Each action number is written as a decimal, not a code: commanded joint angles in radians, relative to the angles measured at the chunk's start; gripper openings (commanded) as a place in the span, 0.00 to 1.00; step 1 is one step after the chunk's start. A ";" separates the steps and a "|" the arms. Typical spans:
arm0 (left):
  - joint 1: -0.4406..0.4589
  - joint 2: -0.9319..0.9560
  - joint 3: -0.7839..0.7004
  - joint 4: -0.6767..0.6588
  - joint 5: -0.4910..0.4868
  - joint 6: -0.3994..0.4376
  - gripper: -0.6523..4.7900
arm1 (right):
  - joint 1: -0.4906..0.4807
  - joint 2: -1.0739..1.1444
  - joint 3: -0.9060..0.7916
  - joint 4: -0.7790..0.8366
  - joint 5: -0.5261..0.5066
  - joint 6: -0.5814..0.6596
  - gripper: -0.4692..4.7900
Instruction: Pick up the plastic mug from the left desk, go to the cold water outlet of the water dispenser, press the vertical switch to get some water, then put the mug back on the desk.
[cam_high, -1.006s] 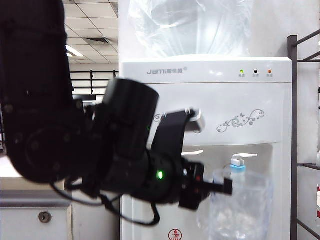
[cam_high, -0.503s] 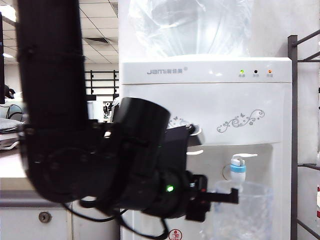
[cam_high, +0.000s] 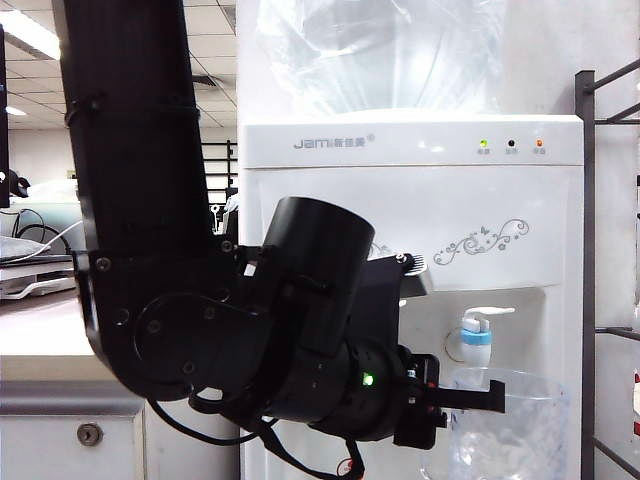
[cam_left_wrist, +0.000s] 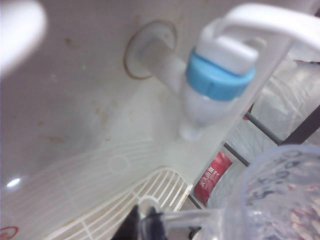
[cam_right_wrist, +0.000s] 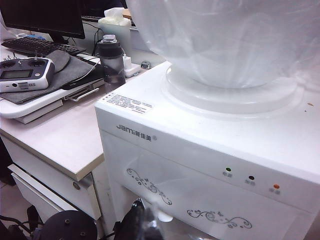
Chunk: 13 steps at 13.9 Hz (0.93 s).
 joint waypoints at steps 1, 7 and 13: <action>-0.002 -0.005 0.006 0.031 0.005 -0.006 0.11 | 0.000 -0.002 0.003 0.013 0.002 -0.003 0.08; -0.003 -0.005 0.006 0.029 0.000 -0.005 0.11 | 0.000 -0.001 0.003 0.012 0.002 -0.003 0.08; -0.003 0.056 0.013 0.079 -0.046 -0.004 0.11 | 0.000 -0.002 0.003 0.013 0.001 -0.003 0.08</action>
